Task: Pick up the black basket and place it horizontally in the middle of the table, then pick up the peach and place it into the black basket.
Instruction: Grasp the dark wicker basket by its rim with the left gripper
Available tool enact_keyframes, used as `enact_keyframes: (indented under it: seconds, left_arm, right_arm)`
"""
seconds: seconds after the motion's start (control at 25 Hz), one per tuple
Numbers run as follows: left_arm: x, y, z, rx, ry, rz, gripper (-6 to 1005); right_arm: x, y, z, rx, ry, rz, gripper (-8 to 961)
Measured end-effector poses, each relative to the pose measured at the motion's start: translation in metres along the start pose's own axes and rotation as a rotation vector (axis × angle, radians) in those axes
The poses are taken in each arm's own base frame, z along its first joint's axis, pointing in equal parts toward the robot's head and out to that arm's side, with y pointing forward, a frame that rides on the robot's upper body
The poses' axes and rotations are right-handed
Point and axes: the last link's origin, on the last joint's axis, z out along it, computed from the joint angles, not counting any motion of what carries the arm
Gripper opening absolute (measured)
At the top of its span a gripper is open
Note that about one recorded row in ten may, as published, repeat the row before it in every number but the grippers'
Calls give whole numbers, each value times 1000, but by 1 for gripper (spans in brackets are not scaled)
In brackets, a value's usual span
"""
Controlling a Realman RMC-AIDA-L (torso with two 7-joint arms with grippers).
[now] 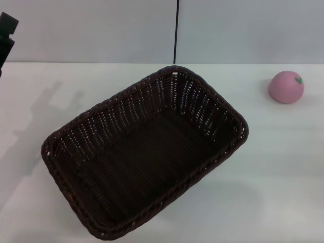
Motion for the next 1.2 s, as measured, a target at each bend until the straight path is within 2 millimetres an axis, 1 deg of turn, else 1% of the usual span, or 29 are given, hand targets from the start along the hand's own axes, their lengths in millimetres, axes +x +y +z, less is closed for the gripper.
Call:
enact_keyframes:
  seconds: [0.32, 0.56, 0.76, 1.04, 1.08, 1.16, 1.2]
  left_arm:
    - [2, -1, 0, 4, 8, 0, 778]
    - [4, -2, 0, -1, 10, -5, 777]
    - [7, -3, 3, -36, -13, -43, 775]
    - [27, -11, 18, -139, -84, -116, 774]
    - [34, -14, 24, -170, -135, -141, 774]
    - [37, -17, 27, -180, -163, -153, 773]
    - [47, -25, 35, -194, -248, -181, 773]
  right_arm:
    - [1, 1, 0, 0, 1, 2, 464]
    - [2, 0, -1, 4, 3, 6, 465]
    - [3, 1, -2, 8, 8, 11, 465]
    - [5, 0, -2, 16, 16, 13, 465]
    - [5, 0, -2, 16, 16, 13, 465]
    - [5, 0, -2, 16, 17, 14, 465]
    - [5, 0, -2, 16, 17, 16, 465]
